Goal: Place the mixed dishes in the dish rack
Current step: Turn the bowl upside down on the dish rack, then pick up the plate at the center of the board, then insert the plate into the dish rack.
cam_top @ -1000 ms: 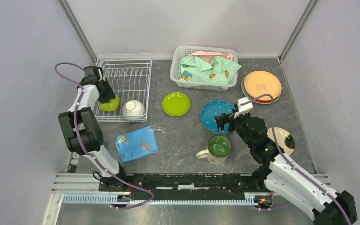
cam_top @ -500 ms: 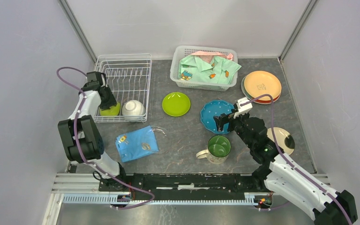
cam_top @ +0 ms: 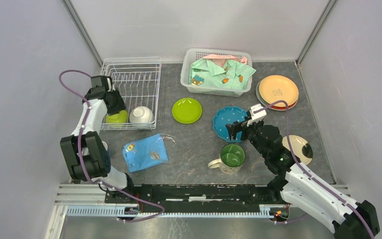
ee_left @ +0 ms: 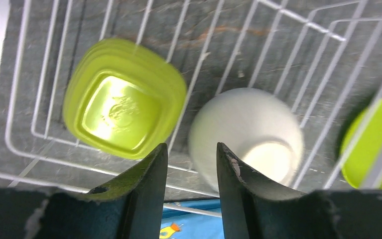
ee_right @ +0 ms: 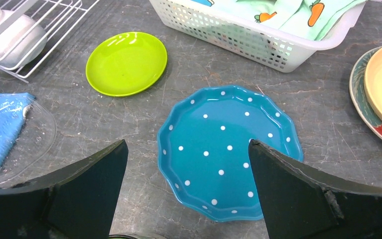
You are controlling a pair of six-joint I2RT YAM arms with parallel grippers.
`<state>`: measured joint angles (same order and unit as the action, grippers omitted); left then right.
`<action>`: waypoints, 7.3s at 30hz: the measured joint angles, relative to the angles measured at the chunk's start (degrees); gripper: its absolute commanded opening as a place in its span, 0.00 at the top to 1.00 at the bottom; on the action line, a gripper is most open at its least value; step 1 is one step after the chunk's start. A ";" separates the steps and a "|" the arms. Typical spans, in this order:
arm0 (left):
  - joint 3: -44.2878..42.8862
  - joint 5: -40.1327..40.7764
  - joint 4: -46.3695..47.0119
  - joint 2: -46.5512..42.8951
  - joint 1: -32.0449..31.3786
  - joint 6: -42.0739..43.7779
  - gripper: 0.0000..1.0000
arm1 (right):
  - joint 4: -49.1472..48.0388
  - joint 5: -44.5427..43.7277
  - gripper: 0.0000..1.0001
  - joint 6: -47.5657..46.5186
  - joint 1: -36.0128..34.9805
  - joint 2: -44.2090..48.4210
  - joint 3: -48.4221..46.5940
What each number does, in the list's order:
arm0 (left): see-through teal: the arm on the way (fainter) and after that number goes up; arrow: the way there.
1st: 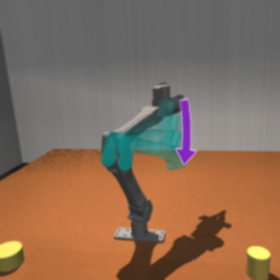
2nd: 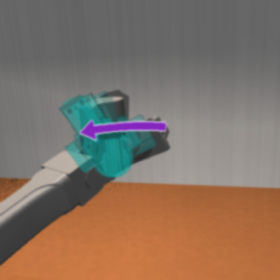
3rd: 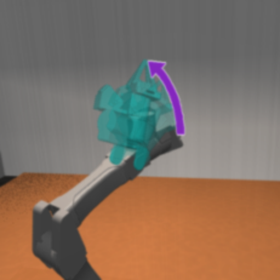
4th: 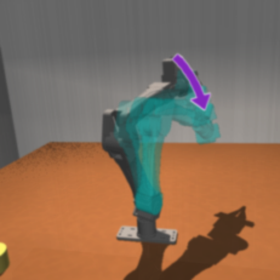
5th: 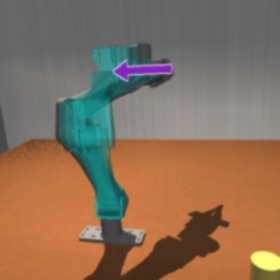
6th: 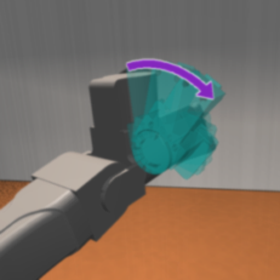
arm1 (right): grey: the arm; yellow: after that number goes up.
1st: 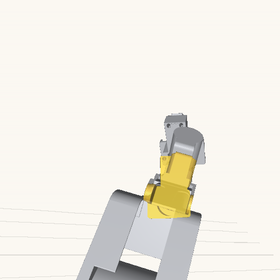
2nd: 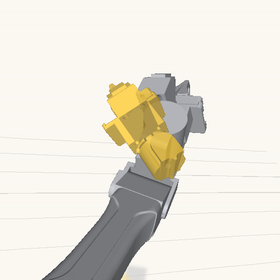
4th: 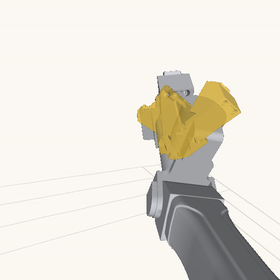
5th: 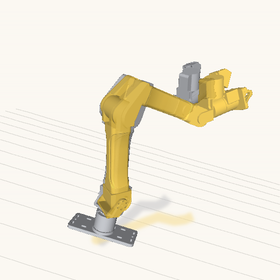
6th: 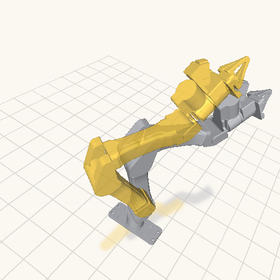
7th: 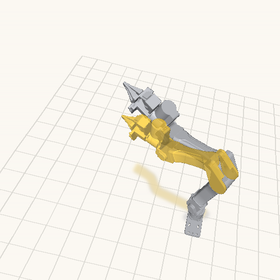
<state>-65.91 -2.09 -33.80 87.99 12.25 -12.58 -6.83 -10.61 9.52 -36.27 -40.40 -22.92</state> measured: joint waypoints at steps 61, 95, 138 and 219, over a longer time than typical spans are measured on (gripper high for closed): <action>14.23 -4.61 12.17 -28.89 -13.51 -4.96 0.00 | 2.62 10.34 0.30 -21.81 -26.73 -43.34 -29.44; 15.61 -5.84 12.68 -31.39 -13.51 -3.89 0.00 | -23.15 20.85 0.68 -56.33 -35.71 -60.15 -17.90; 17.42 -51.10 33.88 -26.43 -18.86 -9.29 0.24 | 3.74 47.19 0.99 -51.36 -15.85 -32.92 -21.77; -21.53 13.81 21.53 -0.07 -31.67 -6.01 0.98 | 6.80 9.42 0.02 5.92 5.27 -10.27 -12.98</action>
<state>-87.44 11.73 -12.27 87.92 -19.42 -18.59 -0.03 -1.19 15.44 -31.00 -50.68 -35.90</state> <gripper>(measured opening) 0.044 0.979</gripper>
